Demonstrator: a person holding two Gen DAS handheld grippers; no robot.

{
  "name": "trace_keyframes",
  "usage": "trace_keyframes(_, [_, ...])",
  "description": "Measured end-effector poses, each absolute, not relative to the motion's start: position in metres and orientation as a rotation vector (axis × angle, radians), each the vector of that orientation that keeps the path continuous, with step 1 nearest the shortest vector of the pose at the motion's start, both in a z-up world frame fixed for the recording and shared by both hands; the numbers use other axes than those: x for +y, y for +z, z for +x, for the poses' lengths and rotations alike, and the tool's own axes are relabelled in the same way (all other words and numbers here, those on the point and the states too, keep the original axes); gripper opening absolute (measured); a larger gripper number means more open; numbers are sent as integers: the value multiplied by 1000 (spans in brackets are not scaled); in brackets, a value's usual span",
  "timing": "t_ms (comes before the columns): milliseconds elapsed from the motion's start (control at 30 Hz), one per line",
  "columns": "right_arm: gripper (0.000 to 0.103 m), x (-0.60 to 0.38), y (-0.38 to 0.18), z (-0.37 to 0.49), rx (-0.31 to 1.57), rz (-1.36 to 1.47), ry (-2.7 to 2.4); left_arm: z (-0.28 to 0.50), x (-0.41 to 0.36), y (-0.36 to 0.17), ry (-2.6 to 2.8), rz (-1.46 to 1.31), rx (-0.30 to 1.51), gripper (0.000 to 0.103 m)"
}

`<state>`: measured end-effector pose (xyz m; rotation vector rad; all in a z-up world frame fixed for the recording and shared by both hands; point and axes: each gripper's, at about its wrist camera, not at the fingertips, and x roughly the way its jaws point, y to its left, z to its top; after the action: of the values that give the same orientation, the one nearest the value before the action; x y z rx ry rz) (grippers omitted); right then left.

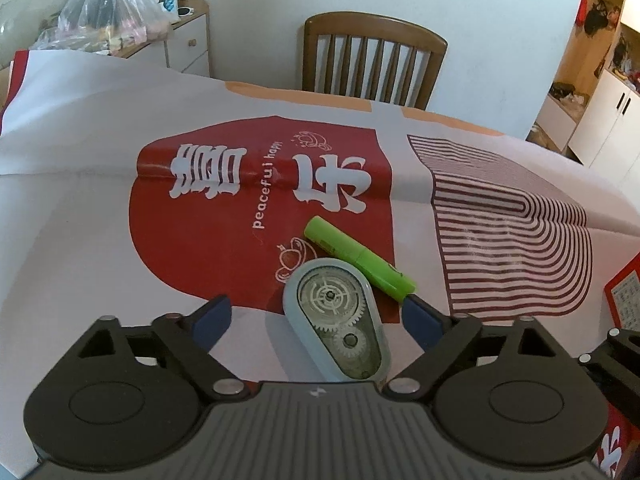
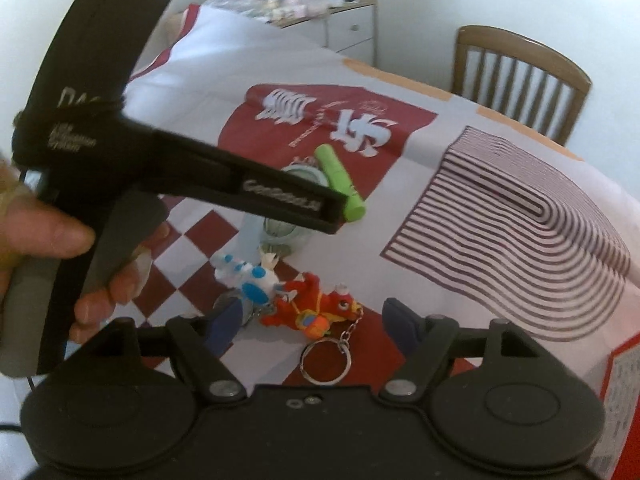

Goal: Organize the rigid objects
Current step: 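Grasp the grey tape dispenser with the left tool while the right tool grasps the red dragon keychain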

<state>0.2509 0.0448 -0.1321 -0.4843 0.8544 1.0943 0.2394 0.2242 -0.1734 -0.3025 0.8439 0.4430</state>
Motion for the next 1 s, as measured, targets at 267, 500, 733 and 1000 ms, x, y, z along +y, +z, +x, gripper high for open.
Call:
trace_keyframes(267, [74, 52, -143, 248, 833, -551, 1109, 239, 221, -177, 454, -281, 833, 82])
trace_keyframes(500, [61, 55, -146, 247, 829, -569, 1113, 238, 220, -174, 436, -272, 817, 54])
trace_keyframes(733, [58, 50, -144, 246, 814, -566, 1101, 236, 220, -173, 422, -279, 813, 54])
trace_keyframes(1000, [57, 30, -130, 243, 805, -505, 1055, 222, 221, -165, 406, -303, 803, 54])
